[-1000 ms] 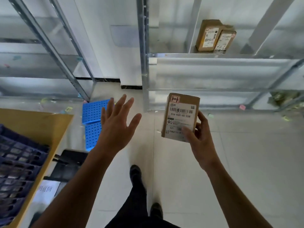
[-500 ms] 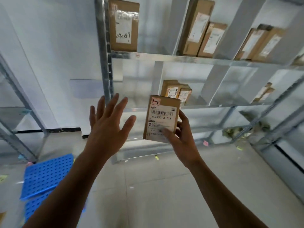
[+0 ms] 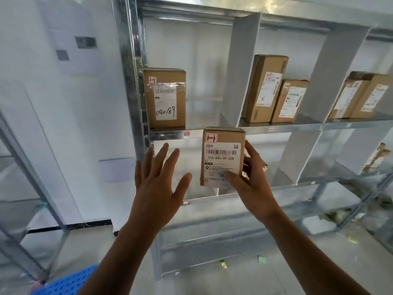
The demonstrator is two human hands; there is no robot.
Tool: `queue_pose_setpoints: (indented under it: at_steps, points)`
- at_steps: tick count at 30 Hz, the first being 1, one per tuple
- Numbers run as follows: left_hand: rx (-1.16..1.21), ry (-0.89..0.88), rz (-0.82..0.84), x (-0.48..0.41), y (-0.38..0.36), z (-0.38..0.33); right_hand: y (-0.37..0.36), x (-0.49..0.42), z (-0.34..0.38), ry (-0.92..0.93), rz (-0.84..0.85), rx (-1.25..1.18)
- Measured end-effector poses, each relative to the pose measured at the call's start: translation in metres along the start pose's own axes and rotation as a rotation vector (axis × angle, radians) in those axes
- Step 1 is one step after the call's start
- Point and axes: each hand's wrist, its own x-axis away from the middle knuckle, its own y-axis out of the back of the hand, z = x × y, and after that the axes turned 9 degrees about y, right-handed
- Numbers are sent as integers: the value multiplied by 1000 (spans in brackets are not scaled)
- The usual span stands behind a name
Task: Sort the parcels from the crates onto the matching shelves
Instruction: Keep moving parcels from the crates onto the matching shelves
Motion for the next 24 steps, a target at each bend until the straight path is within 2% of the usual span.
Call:
queue_pose_setpoints:
  at_steps: [9, 19, 24]
  points:
    - [-116, 4, -134, -117, -42, -7, 19, -144, -70, 55, 80, -75]
    - [-261, -43, -339, -260, -46, -22, 22, -277, -133, 66, 193, -134]
    - [-409, -5, -318, -315, -38, -16, 5, -314, -155, -6, 258, -117]
